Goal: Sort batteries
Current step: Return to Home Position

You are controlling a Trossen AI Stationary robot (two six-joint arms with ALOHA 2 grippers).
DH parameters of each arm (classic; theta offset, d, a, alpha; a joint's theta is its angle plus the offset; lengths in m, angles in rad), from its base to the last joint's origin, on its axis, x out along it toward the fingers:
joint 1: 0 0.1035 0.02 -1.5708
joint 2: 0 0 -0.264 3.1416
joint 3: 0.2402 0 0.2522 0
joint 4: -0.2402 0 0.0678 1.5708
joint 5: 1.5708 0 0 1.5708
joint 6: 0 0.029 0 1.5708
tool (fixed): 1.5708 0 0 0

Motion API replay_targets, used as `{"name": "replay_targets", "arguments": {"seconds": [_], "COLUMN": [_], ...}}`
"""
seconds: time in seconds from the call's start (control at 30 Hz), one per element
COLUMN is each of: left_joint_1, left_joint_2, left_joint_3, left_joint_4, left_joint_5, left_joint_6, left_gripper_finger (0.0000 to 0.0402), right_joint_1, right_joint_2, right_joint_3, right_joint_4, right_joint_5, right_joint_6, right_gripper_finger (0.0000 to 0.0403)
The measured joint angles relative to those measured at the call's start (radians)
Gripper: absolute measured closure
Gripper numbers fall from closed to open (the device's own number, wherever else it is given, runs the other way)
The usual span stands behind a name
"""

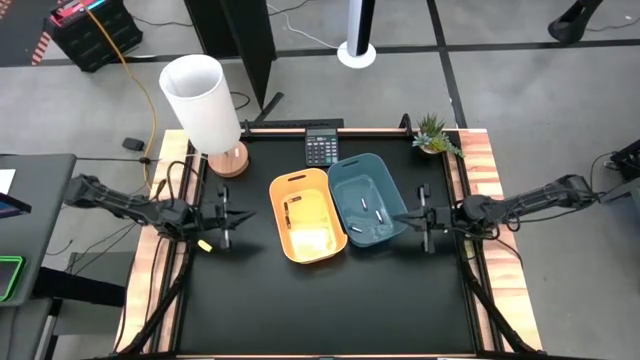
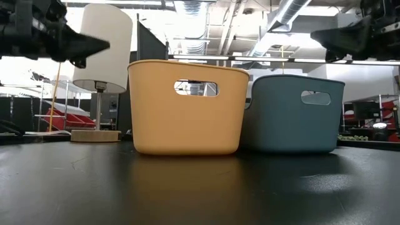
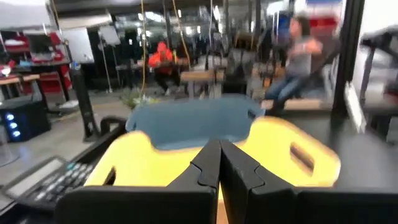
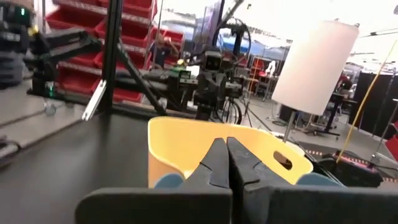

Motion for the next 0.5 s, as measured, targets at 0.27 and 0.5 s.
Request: {"name": "replay_targets", "arguments": {"seconds": [0.27, 0.5], "left_joint_1": [0.0, 0.001], "left_joint_2": [-0.248, -0.367], "left_joint_3": [-0.002, -0.004], "left_joint_4": [-0.265, -0.4], "left_joint_5": [0.059, 0.1], "left_joint_6": [0.033, 0.027], "left_gripper_finger": [0.0401, 0.0401], "right_joint_1": [0.0, 0.0], "right_joint_2": [-0.121, -0.289], "right_joint_3": [0.0, -0.001], "right_joint_4": [-0.168, -0.342], "right_joint_5": [0.0, 0.0], "right_joint_6": [-0.026, -0.011], "right_gripper_finger": [0.0403, 0.0403]}}
